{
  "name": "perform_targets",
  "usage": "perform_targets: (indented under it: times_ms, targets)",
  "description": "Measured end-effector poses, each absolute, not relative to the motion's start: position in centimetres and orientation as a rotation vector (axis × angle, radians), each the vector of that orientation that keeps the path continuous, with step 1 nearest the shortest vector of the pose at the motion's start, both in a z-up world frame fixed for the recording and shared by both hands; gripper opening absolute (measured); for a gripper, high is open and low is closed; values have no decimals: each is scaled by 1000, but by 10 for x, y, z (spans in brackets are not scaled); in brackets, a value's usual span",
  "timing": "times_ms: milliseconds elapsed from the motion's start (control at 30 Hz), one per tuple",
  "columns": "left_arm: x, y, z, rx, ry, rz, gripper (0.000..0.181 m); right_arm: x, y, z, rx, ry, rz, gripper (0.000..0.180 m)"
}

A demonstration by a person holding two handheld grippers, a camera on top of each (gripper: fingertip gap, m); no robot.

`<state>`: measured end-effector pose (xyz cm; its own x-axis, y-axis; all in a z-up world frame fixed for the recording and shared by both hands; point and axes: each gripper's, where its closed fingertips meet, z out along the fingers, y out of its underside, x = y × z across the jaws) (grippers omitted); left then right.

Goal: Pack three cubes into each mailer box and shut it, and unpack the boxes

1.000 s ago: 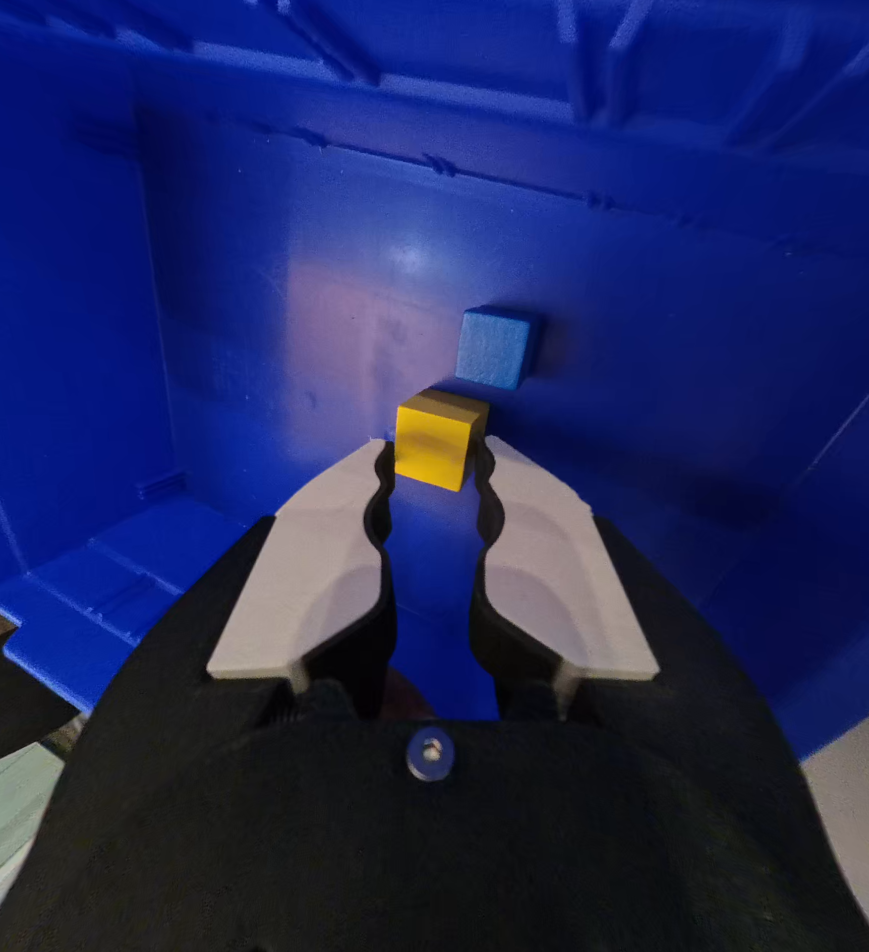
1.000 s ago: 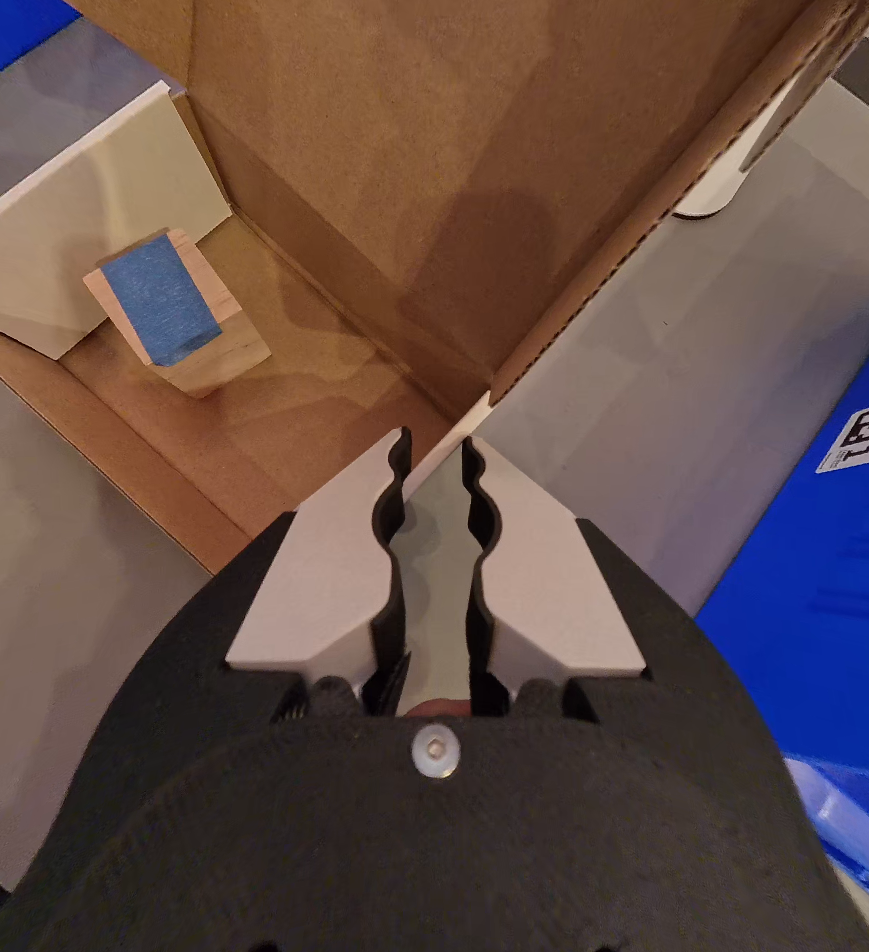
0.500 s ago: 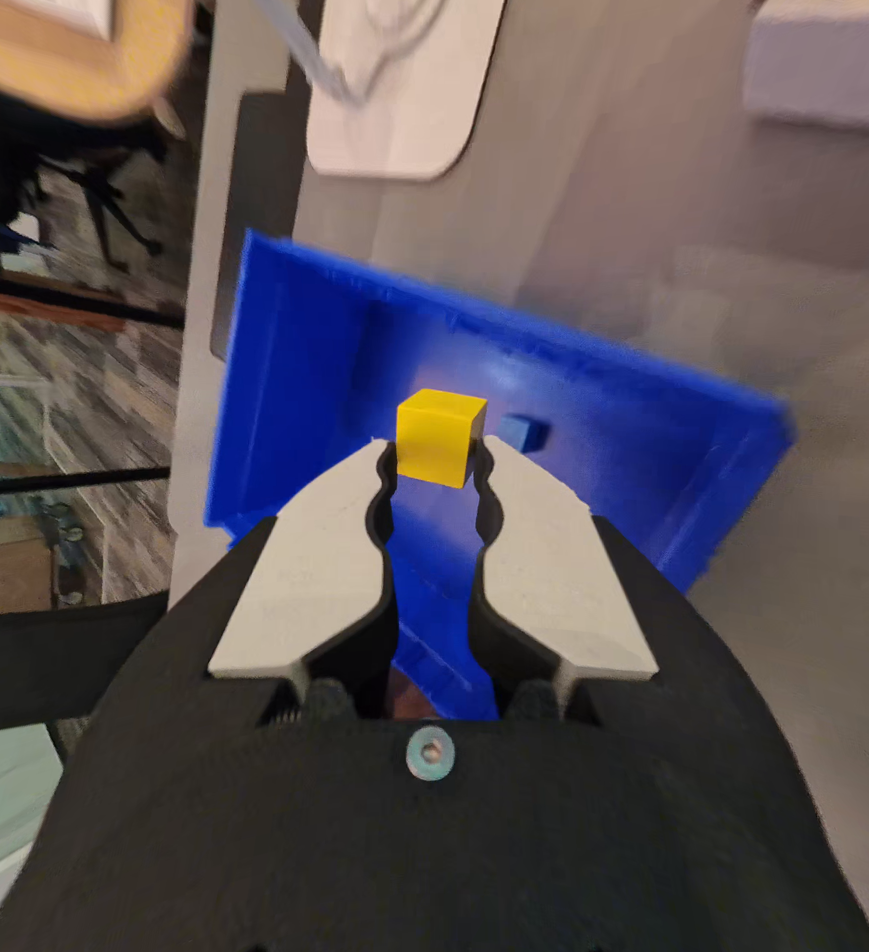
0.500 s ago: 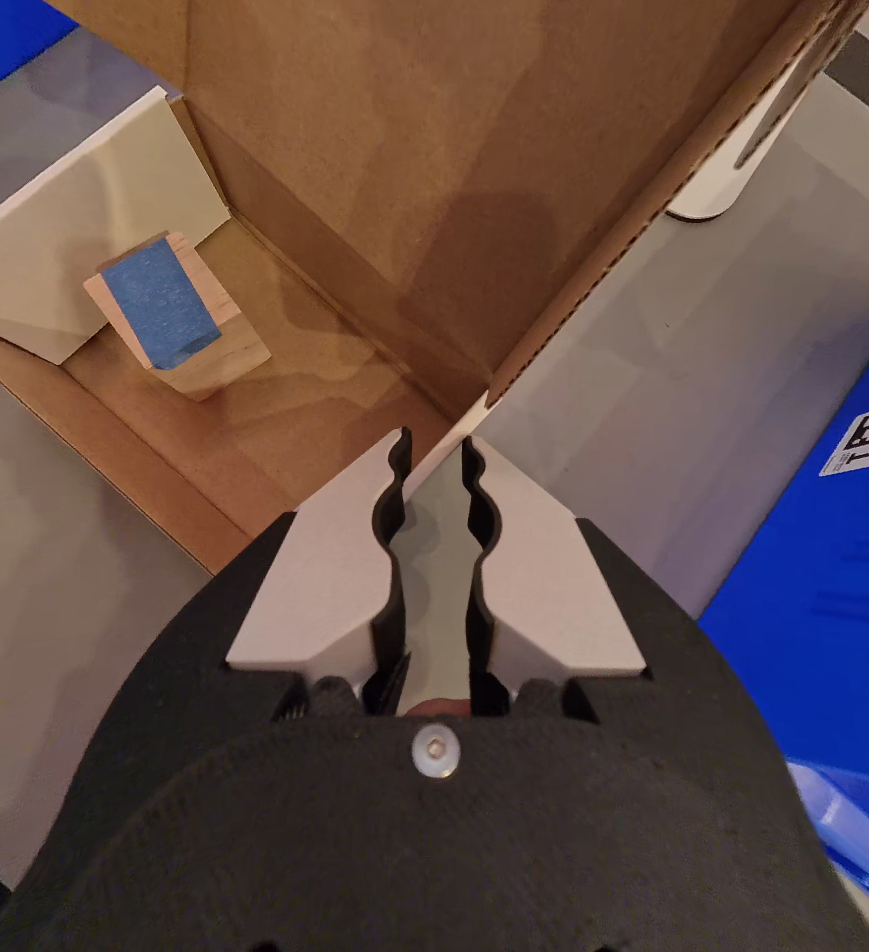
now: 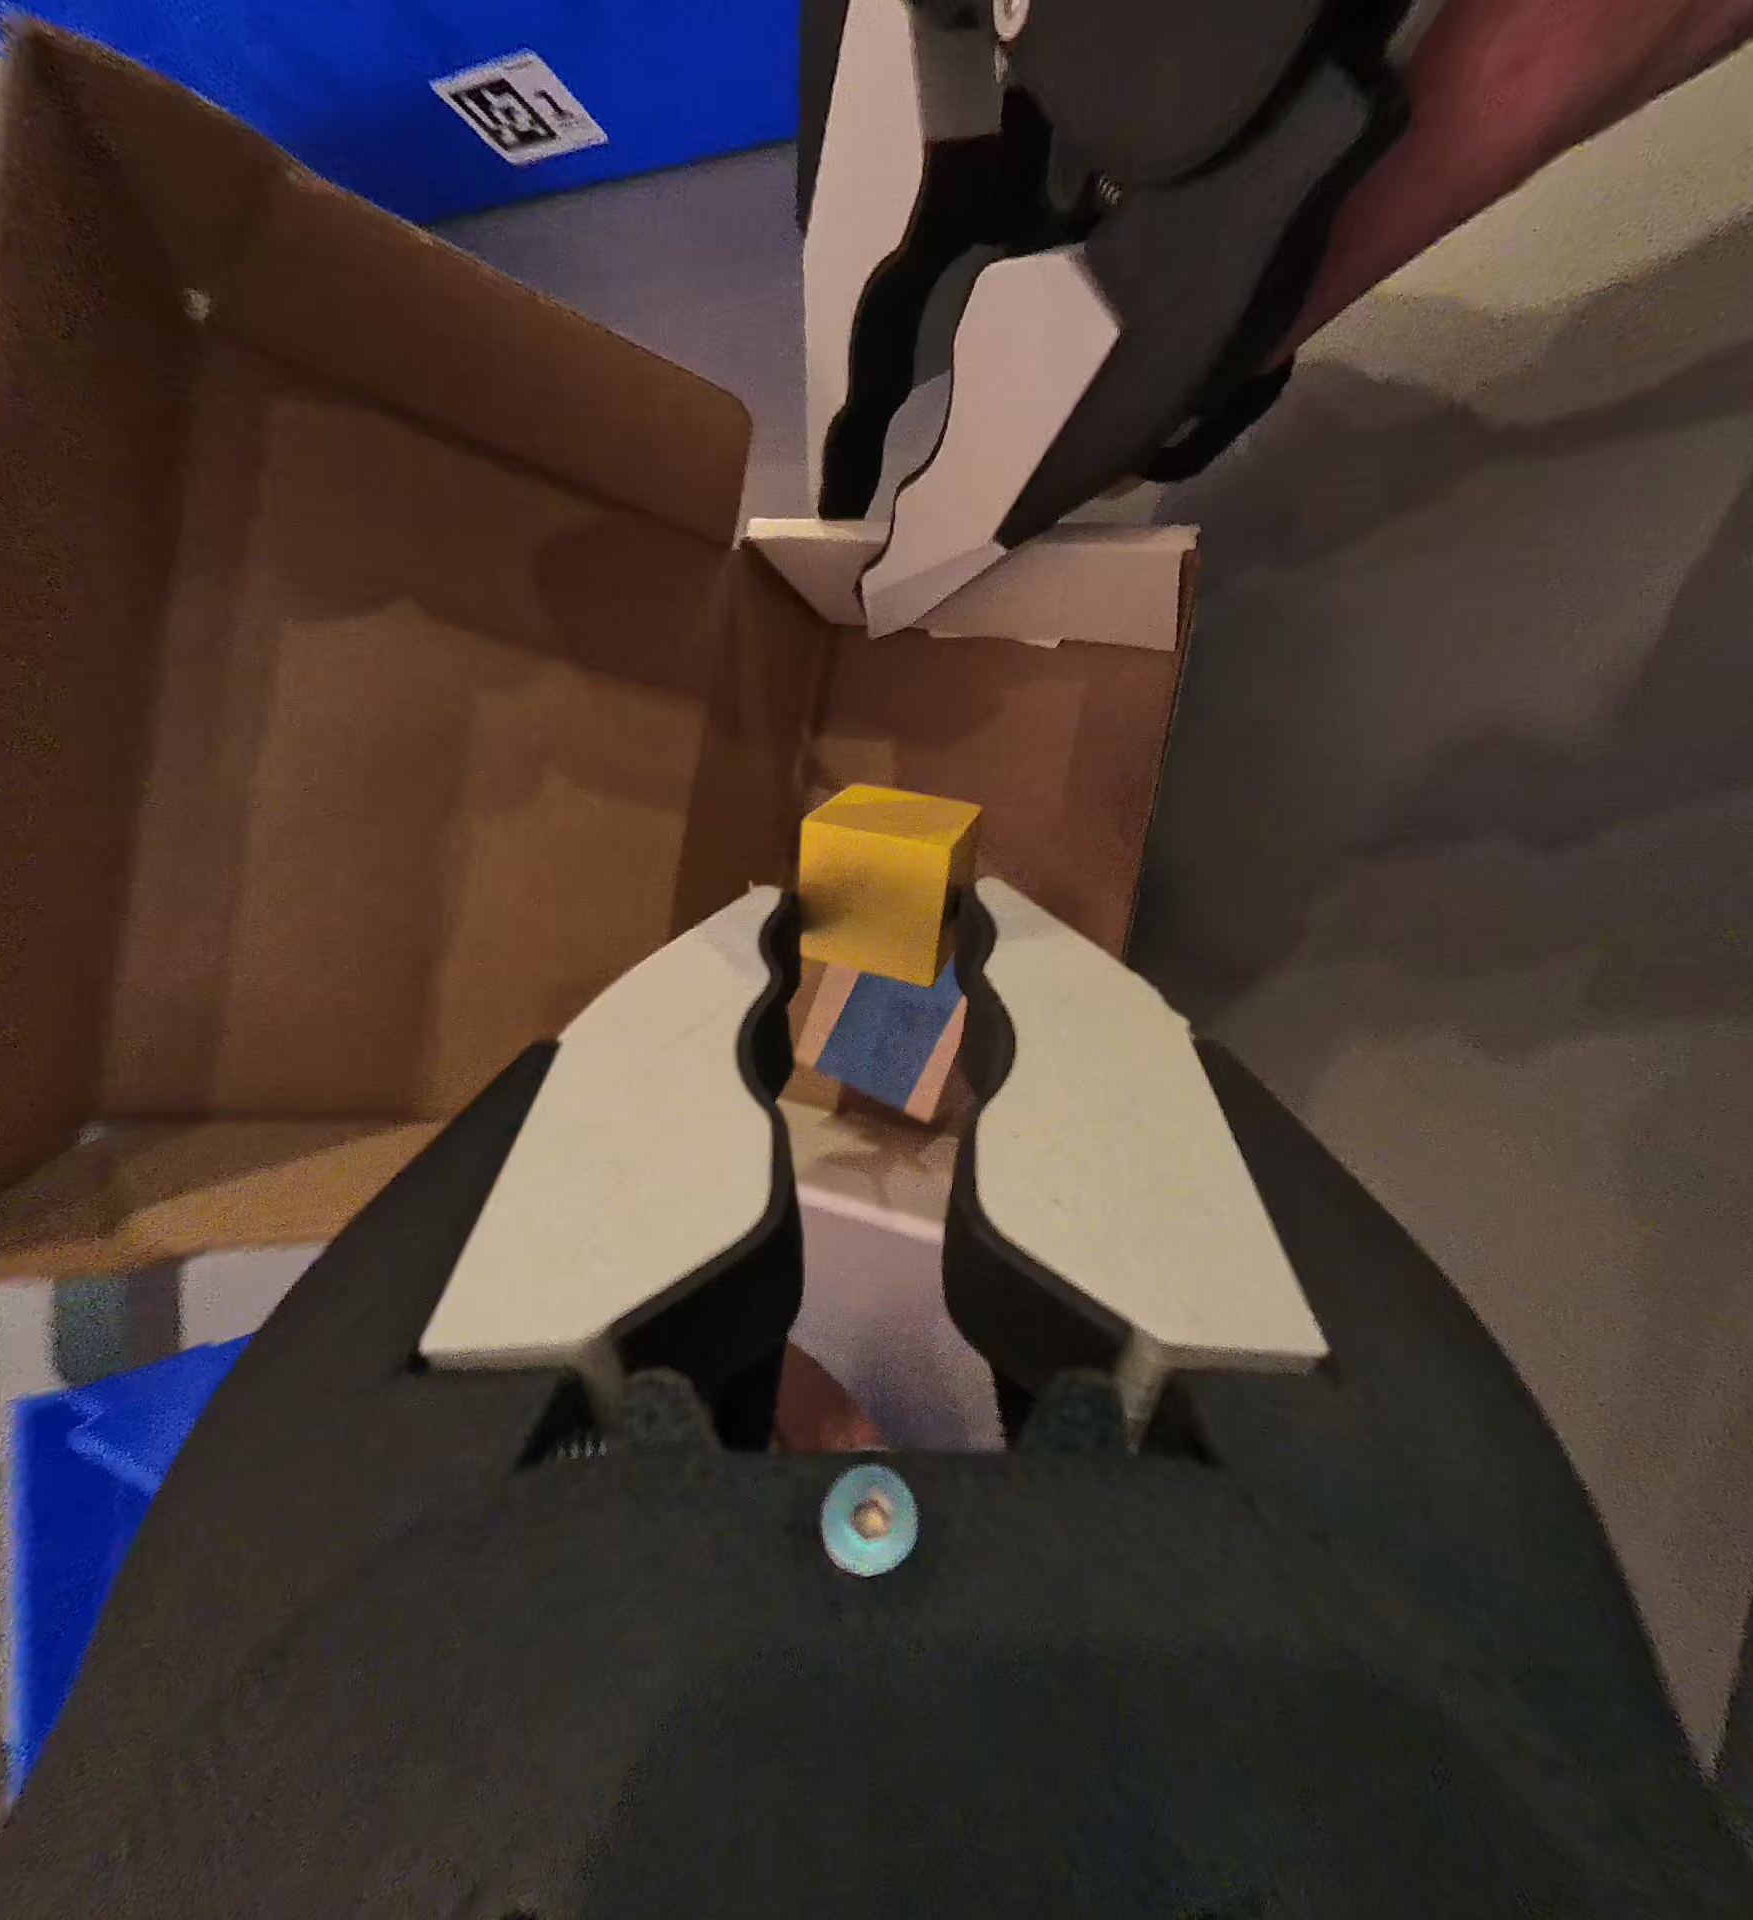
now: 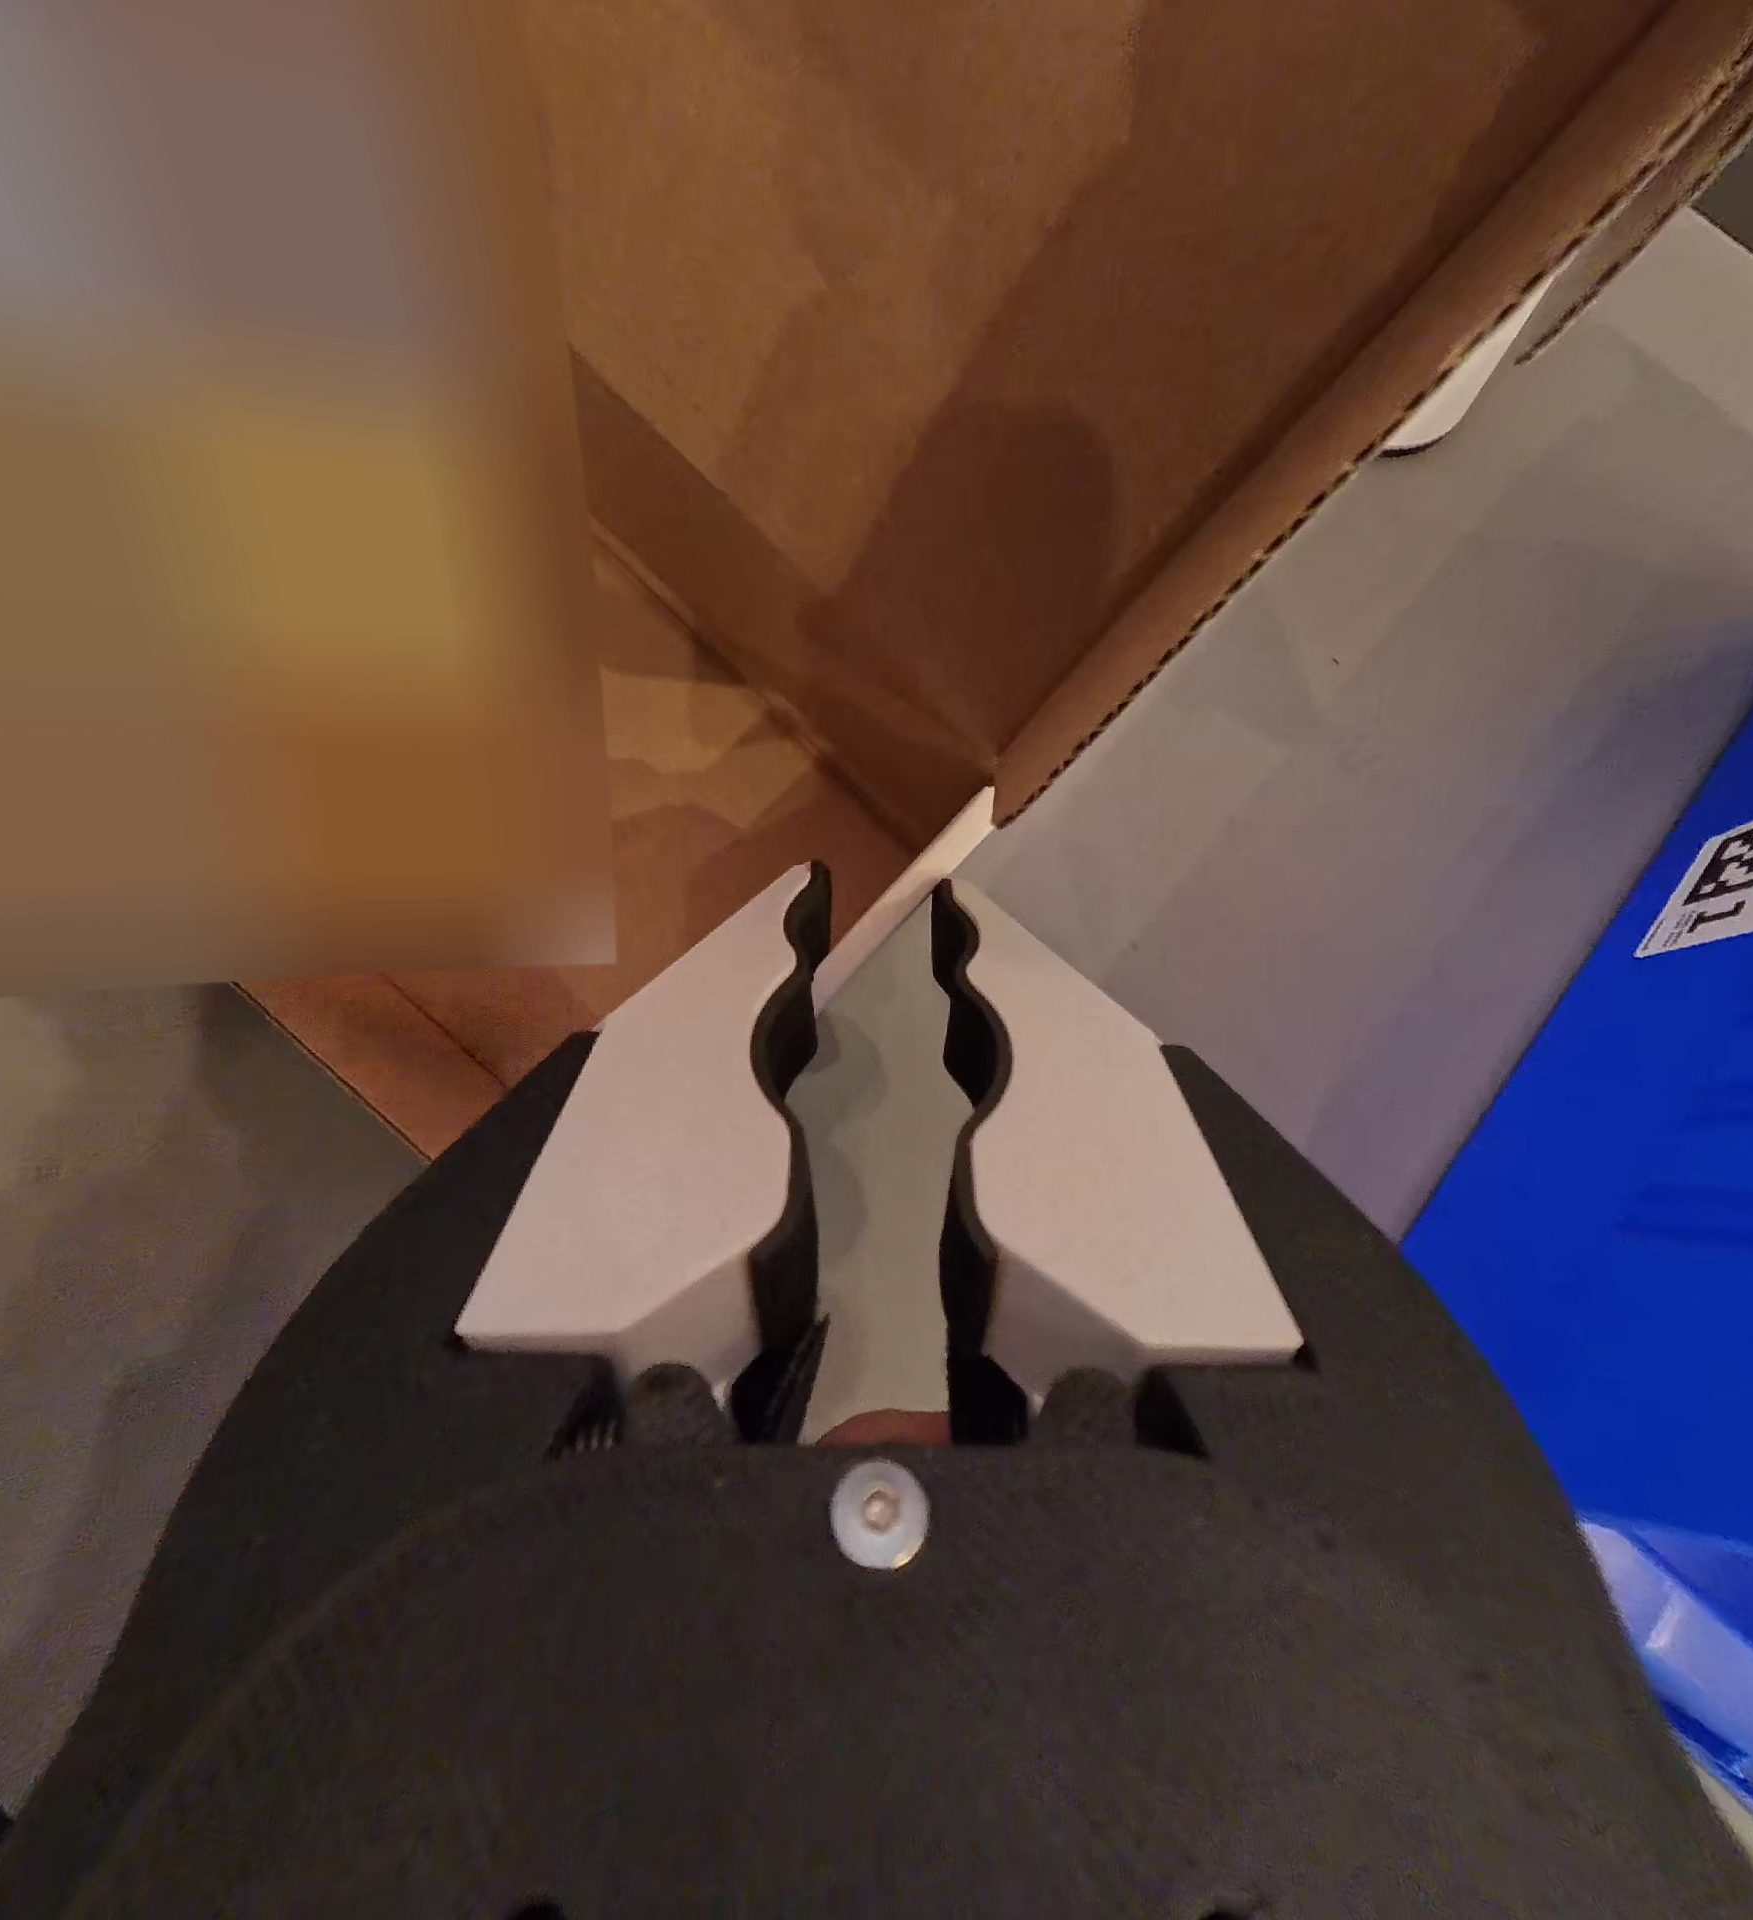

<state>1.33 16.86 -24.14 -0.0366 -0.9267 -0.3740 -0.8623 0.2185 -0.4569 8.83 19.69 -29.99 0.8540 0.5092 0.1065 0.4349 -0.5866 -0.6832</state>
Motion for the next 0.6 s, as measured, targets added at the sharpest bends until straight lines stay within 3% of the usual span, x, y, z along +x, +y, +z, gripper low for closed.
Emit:
perform_targets:
  times_ms: [300,600]
  targets:
    - [15,180,-297,-1705,2046,-2,28,87,197,-300,-2279,-687,152,17]
    - [10,183,-318,-1764,2091,26,33,86,197,-299,-2277,-698,144,17]
